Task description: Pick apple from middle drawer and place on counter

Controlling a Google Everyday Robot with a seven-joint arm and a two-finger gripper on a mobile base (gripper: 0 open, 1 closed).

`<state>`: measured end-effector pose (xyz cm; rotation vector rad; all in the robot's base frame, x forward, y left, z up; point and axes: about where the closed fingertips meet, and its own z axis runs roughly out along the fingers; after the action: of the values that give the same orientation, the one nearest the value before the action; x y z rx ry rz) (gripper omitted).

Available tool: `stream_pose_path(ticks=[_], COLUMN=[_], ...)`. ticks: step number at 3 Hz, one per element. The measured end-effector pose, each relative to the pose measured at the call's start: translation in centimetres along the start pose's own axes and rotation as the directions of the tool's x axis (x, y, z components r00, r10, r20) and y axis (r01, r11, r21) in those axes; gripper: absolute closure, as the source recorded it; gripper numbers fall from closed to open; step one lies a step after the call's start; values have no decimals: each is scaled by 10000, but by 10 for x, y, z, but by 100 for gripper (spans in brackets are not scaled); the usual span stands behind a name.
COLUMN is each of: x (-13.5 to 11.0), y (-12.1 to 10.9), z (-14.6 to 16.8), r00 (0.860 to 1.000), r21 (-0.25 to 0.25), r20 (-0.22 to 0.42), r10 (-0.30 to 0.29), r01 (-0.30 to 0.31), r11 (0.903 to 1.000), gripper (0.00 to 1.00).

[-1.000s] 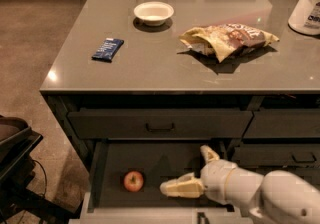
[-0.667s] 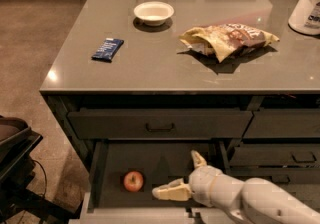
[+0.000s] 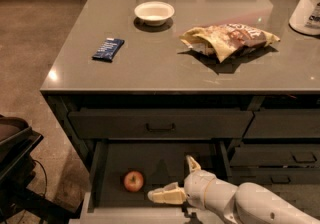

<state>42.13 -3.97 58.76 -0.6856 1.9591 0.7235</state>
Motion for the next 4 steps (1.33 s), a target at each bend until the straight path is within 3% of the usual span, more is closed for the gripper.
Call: stream_pose_path(ticks=[1,2,3,4], x=[17,38,39,53], y=[4,10,10,3], z=[31,71,71,78], r00=[9993,9945,9945,9956], r21=[-316,-928,-928,-1503], r20=[70,18,18,118], r10=[-358,-1051,-1050,-934], r01=[360,1048,1048,941], r11=[9989,9902,9902,9841], gripper=[0,0,0,0])
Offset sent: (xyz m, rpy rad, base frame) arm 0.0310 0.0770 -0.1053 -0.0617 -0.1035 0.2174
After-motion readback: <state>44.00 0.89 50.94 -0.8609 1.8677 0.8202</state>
